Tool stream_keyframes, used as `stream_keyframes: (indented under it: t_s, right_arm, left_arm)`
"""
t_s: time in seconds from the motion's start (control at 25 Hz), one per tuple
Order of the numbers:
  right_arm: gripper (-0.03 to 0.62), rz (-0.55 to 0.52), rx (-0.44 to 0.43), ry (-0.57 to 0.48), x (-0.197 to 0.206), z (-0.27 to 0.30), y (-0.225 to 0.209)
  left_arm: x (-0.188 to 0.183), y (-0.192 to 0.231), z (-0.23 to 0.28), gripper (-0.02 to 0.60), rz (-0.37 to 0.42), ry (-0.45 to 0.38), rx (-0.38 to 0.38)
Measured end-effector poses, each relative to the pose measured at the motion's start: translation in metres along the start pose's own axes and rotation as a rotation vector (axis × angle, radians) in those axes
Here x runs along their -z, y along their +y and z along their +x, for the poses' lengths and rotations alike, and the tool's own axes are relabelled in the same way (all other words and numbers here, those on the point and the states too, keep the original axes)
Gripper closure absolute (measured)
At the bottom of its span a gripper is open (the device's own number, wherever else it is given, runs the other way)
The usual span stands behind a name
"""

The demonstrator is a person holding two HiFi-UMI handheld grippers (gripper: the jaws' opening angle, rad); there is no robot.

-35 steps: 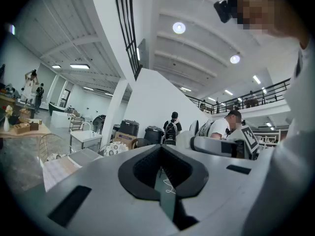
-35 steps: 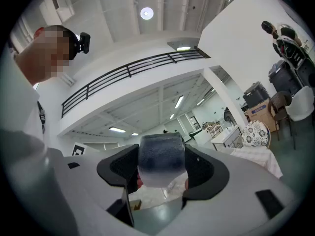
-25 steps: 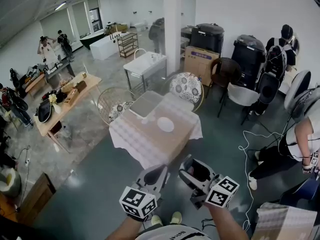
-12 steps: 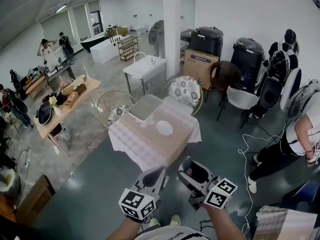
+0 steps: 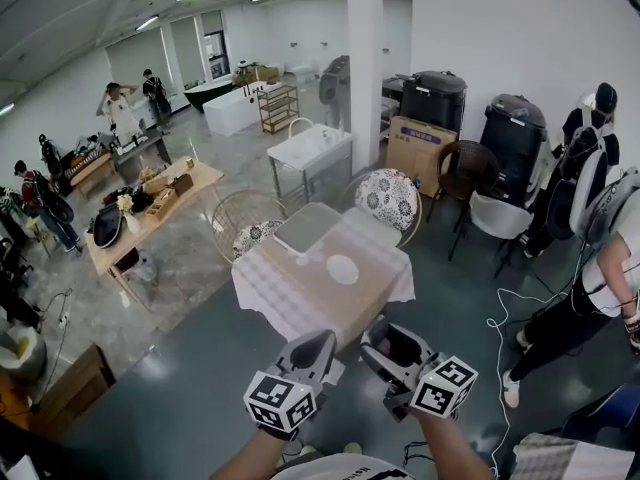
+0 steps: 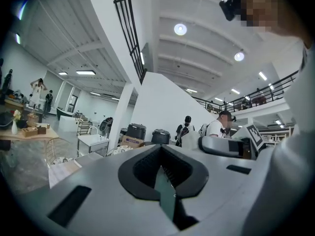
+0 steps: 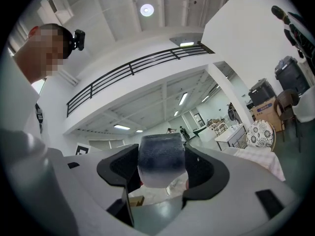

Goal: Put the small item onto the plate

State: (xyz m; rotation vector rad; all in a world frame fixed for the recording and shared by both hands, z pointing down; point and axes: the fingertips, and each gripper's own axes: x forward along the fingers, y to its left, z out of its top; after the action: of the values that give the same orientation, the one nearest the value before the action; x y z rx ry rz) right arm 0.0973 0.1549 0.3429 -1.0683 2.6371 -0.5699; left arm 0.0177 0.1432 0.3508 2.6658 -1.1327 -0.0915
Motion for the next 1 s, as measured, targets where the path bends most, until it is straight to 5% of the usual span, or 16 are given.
stream_keyframes:
  t_s: [1.0]
  right_arm:
    - [0.293,-0.01,0.013,0.036,-0.006,0.028,-0.059]
  left_arm:
    - [0.007,0.022,0.059,0.577,0.03,0.014,-0.024]
